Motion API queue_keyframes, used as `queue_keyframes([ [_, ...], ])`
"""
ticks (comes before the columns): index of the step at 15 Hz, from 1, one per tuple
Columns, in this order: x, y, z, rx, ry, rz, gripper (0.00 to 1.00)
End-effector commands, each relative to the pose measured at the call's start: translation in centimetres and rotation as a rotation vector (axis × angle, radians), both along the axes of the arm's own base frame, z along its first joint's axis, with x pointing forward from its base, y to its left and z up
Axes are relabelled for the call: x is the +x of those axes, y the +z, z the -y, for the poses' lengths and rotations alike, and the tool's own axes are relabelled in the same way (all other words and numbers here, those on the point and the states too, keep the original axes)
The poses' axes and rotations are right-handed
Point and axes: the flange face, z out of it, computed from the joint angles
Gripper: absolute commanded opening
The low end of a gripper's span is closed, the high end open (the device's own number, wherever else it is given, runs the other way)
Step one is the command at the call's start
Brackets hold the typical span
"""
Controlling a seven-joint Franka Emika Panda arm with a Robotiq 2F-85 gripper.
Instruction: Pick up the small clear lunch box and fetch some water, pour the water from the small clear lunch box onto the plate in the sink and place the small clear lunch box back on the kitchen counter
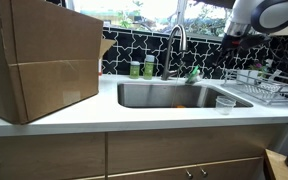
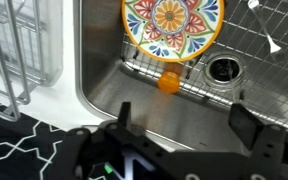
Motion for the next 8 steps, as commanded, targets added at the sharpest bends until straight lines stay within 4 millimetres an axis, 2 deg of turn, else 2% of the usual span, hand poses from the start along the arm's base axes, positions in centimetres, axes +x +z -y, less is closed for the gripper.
queue_keyframes([
  [1, -0.87, 0.63, 0.52, -0.070, -0.153, 0.035, 1.00],
  [2, -0.12, 0.21, 0.28, -0.042, -0.082, 0.021, 1.00],
  [8, -0.01, 0.27, 0.19, -0.045, -0.086, 0.024, 1.00],
])
